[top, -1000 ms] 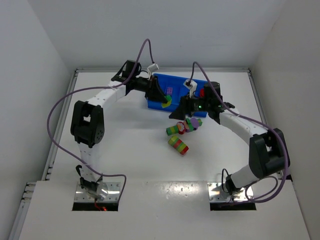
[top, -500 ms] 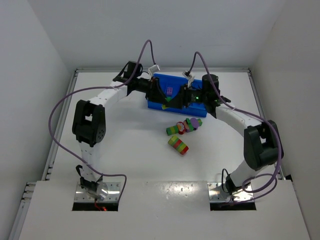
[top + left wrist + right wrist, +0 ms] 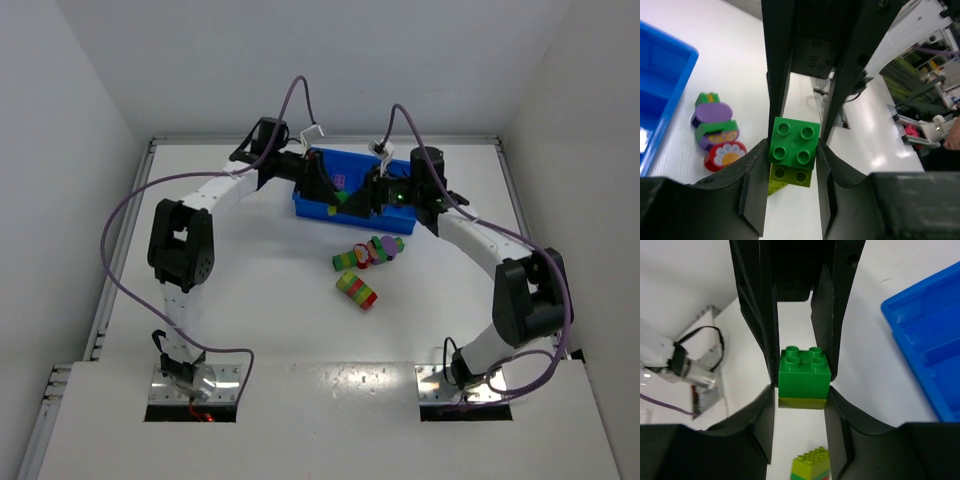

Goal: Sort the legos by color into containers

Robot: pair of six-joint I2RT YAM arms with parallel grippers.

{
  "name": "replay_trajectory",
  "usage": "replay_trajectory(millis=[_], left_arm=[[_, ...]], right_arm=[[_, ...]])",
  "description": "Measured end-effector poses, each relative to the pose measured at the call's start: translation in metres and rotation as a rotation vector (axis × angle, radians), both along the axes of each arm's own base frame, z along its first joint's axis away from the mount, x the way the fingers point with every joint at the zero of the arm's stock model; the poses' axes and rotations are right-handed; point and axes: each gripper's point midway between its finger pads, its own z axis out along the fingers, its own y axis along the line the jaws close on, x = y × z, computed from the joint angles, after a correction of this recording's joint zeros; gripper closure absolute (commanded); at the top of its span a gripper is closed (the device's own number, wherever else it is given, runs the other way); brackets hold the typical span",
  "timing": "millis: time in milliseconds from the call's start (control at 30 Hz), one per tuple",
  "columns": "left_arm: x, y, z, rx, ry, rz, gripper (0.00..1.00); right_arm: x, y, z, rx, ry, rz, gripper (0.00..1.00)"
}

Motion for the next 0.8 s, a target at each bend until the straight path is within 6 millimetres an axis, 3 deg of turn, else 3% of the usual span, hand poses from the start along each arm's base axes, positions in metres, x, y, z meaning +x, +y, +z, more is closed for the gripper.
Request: replay_trajectory(millis=[100, 267, 400, 600, 800], left_arm=[[0.007, -0.006, 0.011, -0.016, -0.007, 0.013, 0.98], [0.058, -0.009, 0.035, -0.052, -0.112, 0.181, 0.98], [0.089, -0.025, 0.042, -0.087, -0.158, 0.239, 0.98], [0.104, -0.081, 0.005, -0.048, -0.145, 0.275, 0.97], [0.108, -0.129, -0.062, 0.069, -0.104, 0.345, 0.93]], right_arm=[[-0.006, -0.007, 0.001, -0.039, -0.063, -0.004, 0.95], [-0.057, -0.017, -0.027, -0.103, 0.024, 0.064, 0.96], [-0.077, -0.029, -0.039, -0.145, 0.063, 0.066, 0.96], [-0.081, -0.055, -0.030, -0.201, 0.039, -0.023, 0.96], [-0.061, -0.092, -0.028, -0.269, 0.042, -0.196, 0.96]])
